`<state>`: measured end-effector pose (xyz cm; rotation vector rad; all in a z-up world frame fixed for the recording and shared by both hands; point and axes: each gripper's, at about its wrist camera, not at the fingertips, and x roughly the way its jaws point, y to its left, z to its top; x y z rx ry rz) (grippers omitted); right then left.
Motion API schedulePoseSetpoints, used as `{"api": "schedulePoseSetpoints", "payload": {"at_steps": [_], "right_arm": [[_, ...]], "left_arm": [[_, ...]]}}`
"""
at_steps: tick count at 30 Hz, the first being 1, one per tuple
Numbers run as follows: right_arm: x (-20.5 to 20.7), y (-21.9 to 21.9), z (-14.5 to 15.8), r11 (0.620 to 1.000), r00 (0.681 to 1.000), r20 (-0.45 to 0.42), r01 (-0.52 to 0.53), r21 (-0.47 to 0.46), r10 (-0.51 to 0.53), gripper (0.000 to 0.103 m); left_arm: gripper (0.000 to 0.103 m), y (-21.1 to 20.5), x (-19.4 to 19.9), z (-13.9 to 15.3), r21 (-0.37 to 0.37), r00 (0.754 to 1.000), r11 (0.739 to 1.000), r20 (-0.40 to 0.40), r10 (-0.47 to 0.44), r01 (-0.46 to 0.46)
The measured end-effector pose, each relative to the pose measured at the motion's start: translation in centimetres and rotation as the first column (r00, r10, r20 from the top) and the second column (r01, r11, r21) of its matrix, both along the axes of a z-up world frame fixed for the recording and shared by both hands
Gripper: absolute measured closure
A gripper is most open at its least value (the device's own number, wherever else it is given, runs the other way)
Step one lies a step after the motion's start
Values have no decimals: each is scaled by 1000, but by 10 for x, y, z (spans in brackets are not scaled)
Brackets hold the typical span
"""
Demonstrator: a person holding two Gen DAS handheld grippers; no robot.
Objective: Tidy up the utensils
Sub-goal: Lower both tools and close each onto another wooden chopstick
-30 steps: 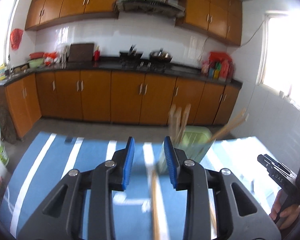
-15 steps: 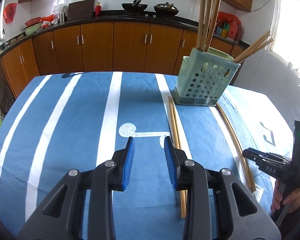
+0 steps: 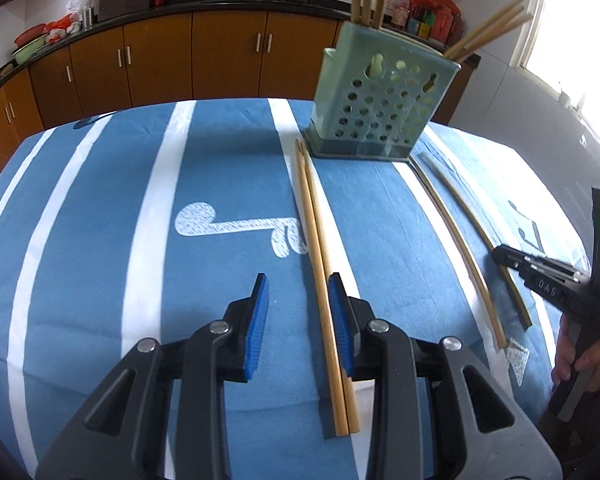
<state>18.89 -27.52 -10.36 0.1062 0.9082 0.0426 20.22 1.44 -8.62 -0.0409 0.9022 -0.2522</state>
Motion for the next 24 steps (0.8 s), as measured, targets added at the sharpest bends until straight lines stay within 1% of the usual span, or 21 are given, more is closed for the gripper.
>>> {"api": "schedulePoseSetpoints", "payload": {"at_steps": [3, 8, 10, 16, 21, 23, 24], "right_arm": [[0, -7, -1, 999, 1000, -3, 12, 37, -12, 95], [-2, -8, -1, 999, 1000, 3, 2, 34, -2, 95], [-2, -8, -1, 999, 1000, 3, 0, 36, -1, 95], [-2, -7, -1, 1000, 1000, 7, -3, 30, 3, 95], [-3, -5, -1, 1000, 1000, 5, -9, 21, 9, 95], [-4, -4, -1, 1000, 1000, 6, -14, 15, 14, 95], [-3, -4, -1, 1000, 1000, 8, -16, 13, 16, 95]], "left_arm": [[75, -7, 1, -6, 10, 1000, 1000, -10, -19, 19], [82, -18, 4, -18, 62, 999, 997, -29, -42, 44], [82, -18, 3, -18, 68, 999, 997, -20, -35, 36], [82, -13, 6, -20, 74, 1000, 997, -28, -11, 13], [82, -24, 3, -23, 143, 1000, 990, -12, -14, 15], [89, -26, 3, -23, 165, 1000, 986, -2, 1, -1], [94, -24, 5, -23, 166, 1000, 986, -1, 18, -17]]}}
